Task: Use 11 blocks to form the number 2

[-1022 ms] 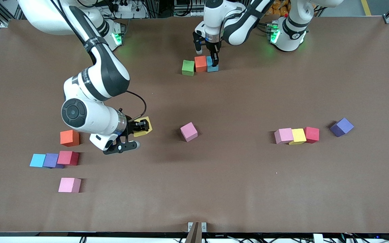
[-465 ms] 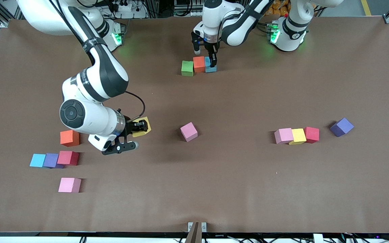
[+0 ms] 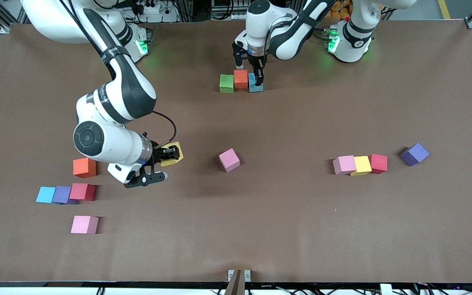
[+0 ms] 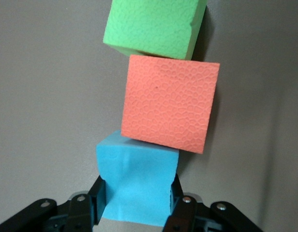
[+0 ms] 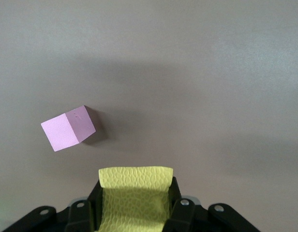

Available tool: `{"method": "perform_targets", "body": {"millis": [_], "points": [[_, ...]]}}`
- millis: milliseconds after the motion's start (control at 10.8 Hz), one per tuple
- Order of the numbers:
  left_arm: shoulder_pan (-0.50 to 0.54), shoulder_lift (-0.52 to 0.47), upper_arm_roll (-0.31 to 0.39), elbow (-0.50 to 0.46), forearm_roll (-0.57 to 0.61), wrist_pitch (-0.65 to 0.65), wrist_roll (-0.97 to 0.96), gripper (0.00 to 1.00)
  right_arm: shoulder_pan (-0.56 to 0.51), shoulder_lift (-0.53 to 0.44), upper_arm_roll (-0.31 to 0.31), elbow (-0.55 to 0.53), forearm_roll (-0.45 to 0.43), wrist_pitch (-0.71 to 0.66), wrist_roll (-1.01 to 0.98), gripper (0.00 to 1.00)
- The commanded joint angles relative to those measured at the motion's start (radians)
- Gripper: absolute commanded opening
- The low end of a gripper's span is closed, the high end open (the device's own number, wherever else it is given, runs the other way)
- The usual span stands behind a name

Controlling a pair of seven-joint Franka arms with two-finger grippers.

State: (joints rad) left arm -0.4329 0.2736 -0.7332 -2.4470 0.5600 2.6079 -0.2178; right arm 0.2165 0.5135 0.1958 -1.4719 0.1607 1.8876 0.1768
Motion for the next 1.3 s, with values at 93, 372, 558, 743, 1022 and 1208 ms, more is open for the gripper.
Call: {"method": "perform_targets", "body": {"millis": [93, 372, 558, 743, 1022, 1208], "points": [[-0.012, 0.027, 0.008, 0.025, 0.031, 0.008, -0.012, 0.08, -0.009, -0.015, 0.004, -0.022, 0.019, 0.010, -0.013, 0.20], [-0.012, 0.025, 0.008, 0.023, 0.031, 0.008, -0.015, 0.08, -0.009, -0.015, 0.004, -0.024, 0.019, 0.010, -0.011, 0.20], [-0.012, 0.027, 0.008, 0.020, 0.032, 0.008, -0.015, 0.08, 0.001, -0.017, 0.004, -0.028, 0.019, 0.019, 0.019, 0.20], [-0.012, 0.025, 0.008, 0.020, 0.032, 0.008, -0.015, 0.44, 0.012, -0.017, 0.004, -0.030, 0.019, 0.027, 0.064, 0.19], [-0.014, 0.027, 0.008, 0.023, 0.032, 0.008, -0.015, 1.00, 0.052, -0.027, 0.004, -0.060, 0.019, 0.071, 0.159, 0.18], [-0.012, 0.021, 0.008, 0.025, 0.035, 0.011, -0.017, 1.00, 0.075, -0.032, 0.004, -0.062, 0.019, 0.083, 0.214, 0.18]]}}
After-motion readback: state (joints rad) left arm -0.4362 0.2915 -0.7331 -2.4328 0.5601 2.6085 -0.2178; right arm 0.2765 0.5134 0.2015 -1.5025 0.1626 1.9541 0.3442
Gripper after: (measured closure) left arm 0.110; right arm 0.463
